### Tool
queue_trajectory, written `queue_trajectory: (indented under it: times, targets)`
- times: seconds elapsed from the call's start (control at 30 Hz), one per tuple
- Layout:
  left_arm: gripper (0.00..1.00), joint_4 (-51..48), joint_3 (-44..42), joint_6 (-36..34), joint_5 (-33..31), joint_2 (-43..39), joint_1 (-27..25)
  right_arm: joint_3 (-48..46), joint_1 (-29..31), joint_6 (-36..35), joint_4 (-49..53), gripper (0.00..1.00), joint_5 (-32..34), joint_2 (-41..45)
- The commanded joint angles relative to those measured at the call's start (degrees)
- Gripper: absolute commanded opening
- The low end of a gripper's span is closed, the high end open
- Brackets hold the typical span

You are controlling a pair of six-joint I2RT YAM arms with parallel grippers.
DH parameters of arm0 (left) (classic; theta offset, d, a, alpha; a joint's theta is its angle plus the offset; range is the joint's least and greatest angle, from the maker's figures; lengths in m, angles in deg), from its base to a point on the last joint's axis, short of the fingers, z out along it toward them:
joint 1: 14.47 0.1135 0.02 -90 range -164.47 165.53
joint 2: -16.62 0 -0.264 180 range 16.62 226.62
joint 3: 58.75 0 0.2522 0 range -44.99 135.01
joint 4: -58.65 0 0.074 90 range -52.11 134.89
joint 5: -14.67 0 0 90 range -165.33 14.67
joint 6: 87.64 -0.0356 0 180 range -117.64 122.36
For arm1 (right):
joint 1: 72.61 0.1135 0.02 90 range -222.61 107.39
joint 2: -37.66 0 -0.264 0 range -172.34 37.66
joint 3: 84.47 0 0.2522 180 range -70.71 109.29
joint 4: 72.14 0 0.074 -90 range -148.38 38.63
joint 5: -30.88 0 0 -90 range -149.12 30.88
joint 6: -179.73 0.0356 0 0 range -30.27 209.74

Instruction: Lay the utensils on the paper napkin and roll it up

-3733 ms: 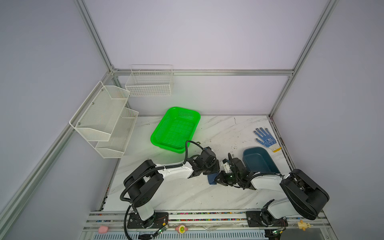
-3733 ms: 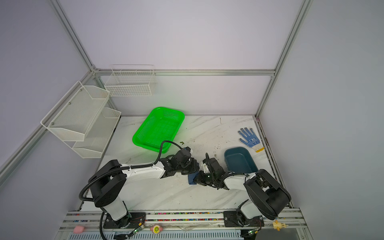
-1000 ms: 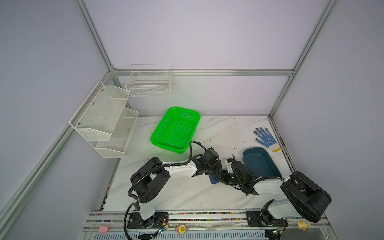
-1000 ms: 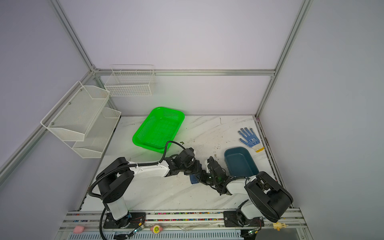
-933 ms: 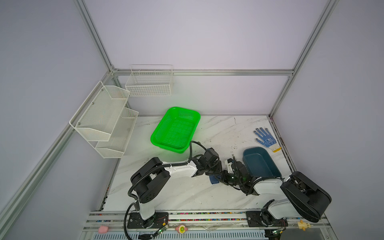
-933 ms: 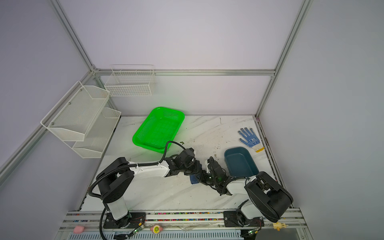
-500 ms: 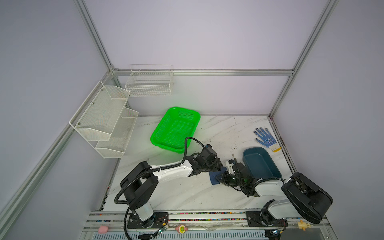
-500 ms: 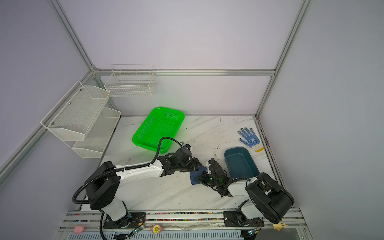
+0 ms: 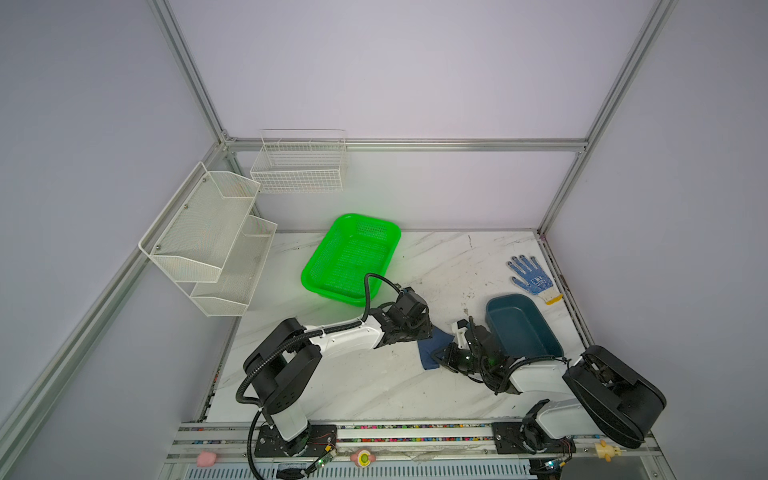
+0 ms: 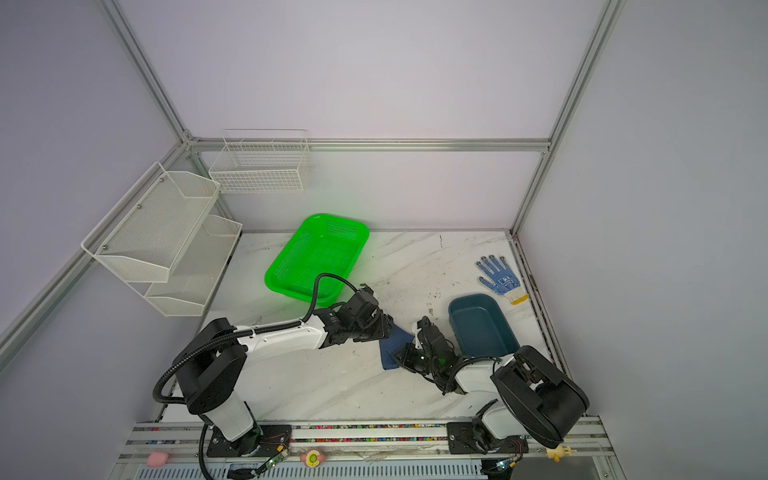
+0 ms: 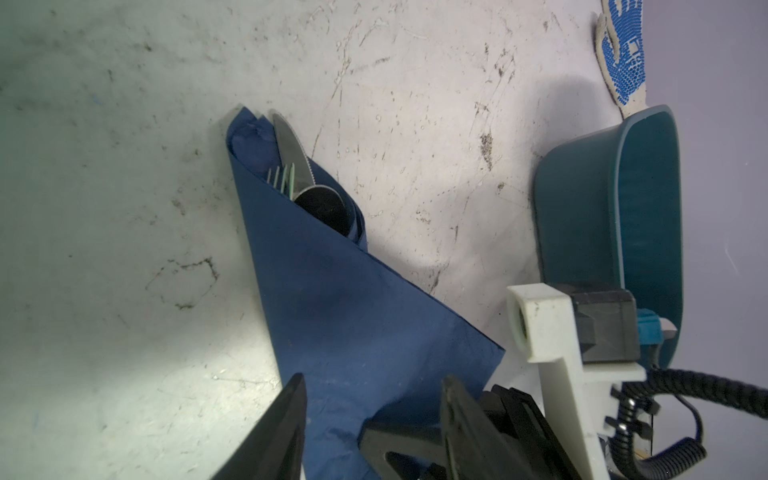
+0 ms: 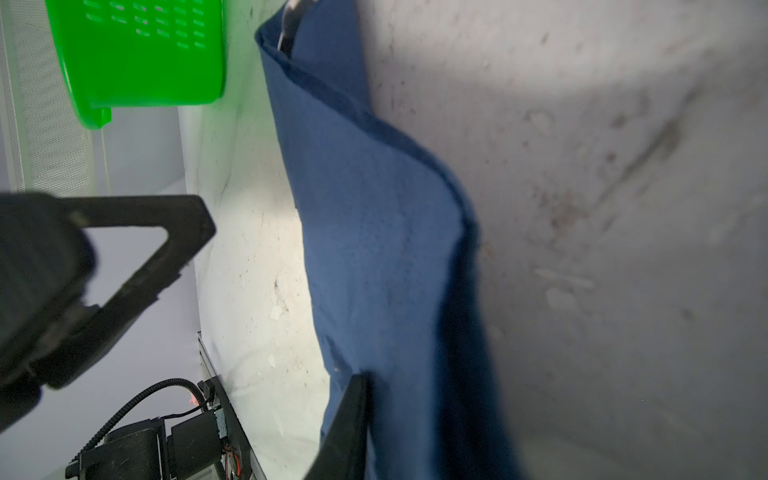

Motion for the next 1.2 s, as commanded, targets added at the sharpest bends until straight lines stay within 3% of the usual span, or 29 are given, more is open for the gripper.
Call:
queue_trajectory:
  times: [0.0,0.4,0.73,0.97,1.17]
  targets:
    - [0.49,0.3,-2.1,-0.4,0.8,1.1,0.2,-1.2,0.3,0.8,3.2,0.17,0.2,-0.9]
    - [0.48,0.1,-4.6,0.0,1.0,3.4,0.2,-1.1,0.3,0.7,3.3,0.18,-0.4,-1.3]
    - [0.38,1.0,-7.6,1.1,2.9,5.5,0.1,-1.2,0.2,1.7,4.5,0.22,-1.7,1.1]
    - [0.35,1.1,-9.3,2.2,4.3,6.4,0.2,-0.9,-0.9,3.8,6.2,0.42,-0.7,4.8]
    - [0.34,1.1,-9.7,2.9,5.0,6.9,0.1,0.0,-3.2,2.5,5.7,0.49,-1.5,3.7]
